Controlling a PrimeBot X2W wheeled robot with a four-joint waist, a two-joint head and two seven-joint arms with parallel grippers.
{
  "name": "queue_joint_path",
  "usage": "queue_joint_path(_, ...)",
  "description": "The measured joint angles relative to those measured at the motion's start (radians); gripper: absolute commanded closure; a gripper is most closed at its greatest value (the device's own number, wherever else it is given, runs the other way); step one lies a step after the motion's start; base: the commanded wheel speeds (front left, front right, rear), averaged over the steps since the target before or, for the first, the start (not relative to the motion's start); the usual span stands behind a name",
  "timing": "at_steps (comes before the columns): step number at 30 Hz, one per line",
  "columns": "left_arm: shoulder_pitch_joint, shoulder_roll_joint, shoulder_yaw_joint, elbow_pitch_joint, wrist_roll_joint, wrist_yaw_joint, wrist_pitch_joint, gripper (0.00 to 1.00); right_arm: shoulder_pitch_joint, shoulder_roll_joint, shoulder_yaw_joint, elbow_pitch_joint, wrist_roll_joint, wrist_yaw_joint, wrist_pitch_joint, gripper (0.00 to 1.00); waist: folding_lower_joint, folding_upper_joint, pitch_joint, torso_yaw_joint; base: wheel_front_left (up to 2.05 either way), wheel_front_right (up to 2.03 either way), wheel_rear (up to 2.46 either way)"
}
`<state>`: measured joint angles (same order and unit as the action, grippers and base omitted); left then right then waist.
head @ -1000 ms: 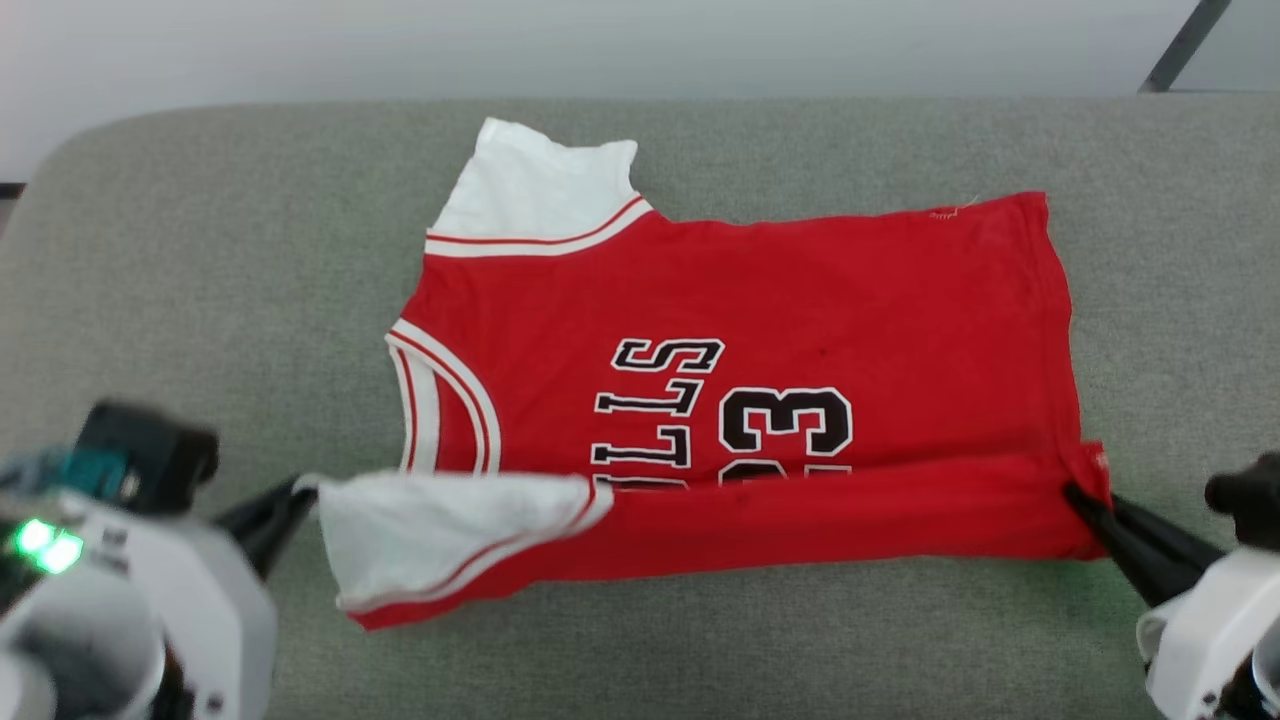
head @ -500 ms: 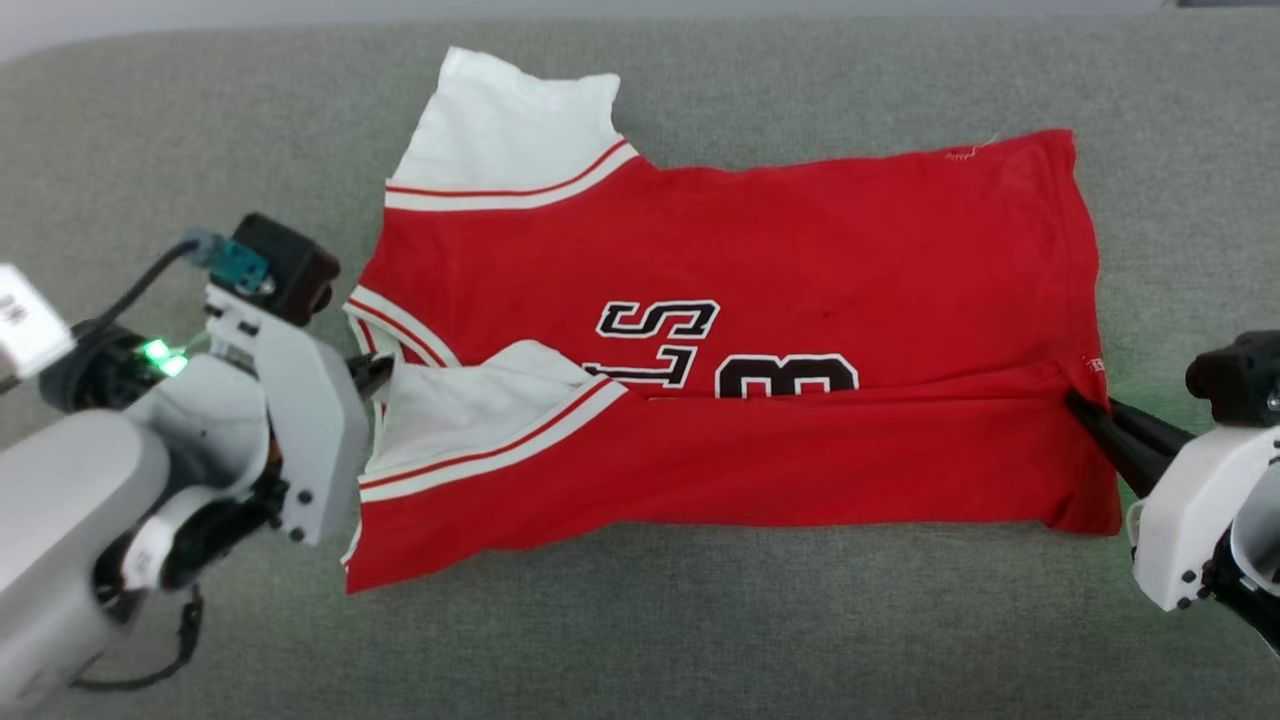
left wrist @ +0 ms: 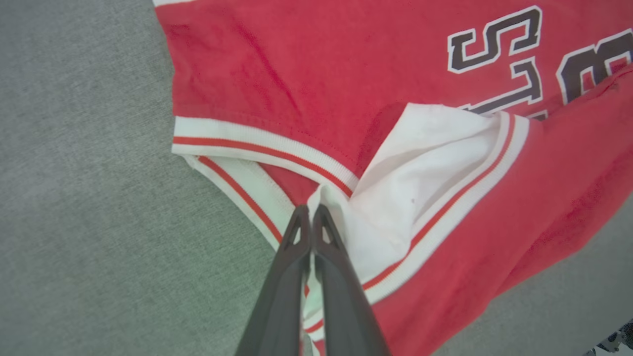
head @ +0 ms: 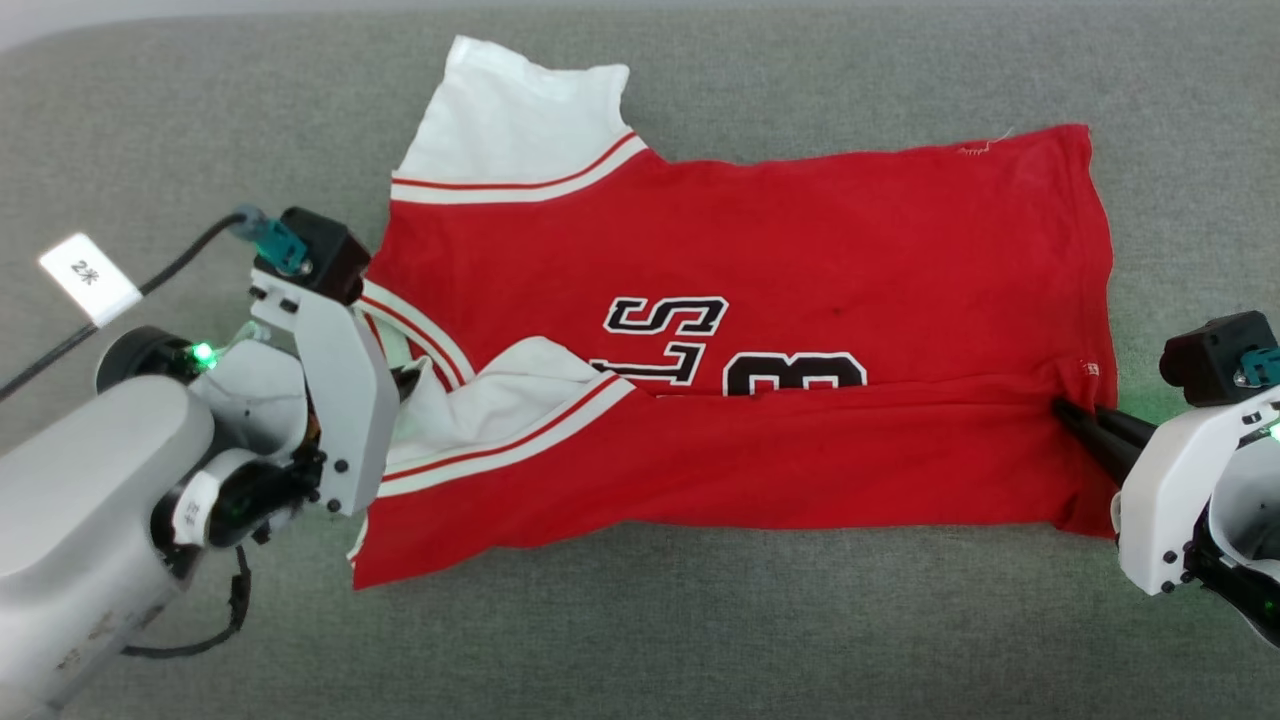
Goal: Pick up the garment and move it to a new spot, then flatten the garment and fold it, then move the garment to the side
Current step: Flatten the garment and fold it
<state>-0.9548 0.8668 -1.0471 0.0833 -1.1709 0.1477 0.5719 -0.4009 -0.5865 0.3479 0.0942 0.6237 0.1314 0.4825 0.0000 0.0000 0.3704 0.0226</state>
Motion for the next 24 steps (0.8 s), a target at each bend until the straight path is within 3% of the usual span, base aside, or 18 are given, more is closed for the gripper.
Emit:
queue_joint_path(1,-0.001,-0.003,0.000,0.005,0.000,0.001,0.004,0.62,-0.002,-0.002,0.007,0.001,0.000,0.000,0.003,0.81,0.0000,0.0000,-0.004,0.001,0.00,0.00,0.00)
queue_joint_path(2,-0.001,-0.007,0.004,0.007,-0.004,0.002,-0.002,0.23,-0.004,-0.004,0.013,0.002,-0.001,0.000,0.004,0.63,0.0000,0.0000,-0.008,0.003,0.00,0.00,0.00)
queue_joint_path(3,-0.001,-0.013,0.011,0.010,-0.012,0.002,-0.007,0.00,-0.006,-0.006,0.016,0.005,-0.004,0.000,0.006,0.48,0.0000,0.0000,-0.013,0.004,0.00,0.00,0.00)
queue_joint_path(4,-0.001,-0.017,0.014,0.013,-0.017,0.008,-0.008,0.00,-0.006,-0.007,0.016,0.010,-0.004,0.000,0.007,0.16,0.0000,0.0000,-0.018,0.006,0.00,0.00,0.00)
queue_joint_path(5,-0.001,-0.021,0.014,0.016,-0.020,0.011,-0.008,0.00,-0.007,-0.006,0.019,0.017,-0.003,0.000,0.010,0.00,0.0001,0.0000,-0.024,0.008,0.00,0.00,0.00)
queue_joint_path(14,0.013,-0.029,0.025,-0.015,-0.042,0.047,-0.013,0.00,-0.016,-0.001,0.025,0.027,0.001,0.000,0.008,0.00,0.0000,0.0000,-0.092,0.024,0.00,0.00,0.00)
queue_joint_path(24,0.070,0.002,0.024,-0.098,-0.144,0.162,0.100,0.00,0.013,0.040,-0.041,-0.003,-0.007,0.000,-0.005,0.00,0.0000,0.0000,-0.174,0.023,0.00,0.00,0.00)
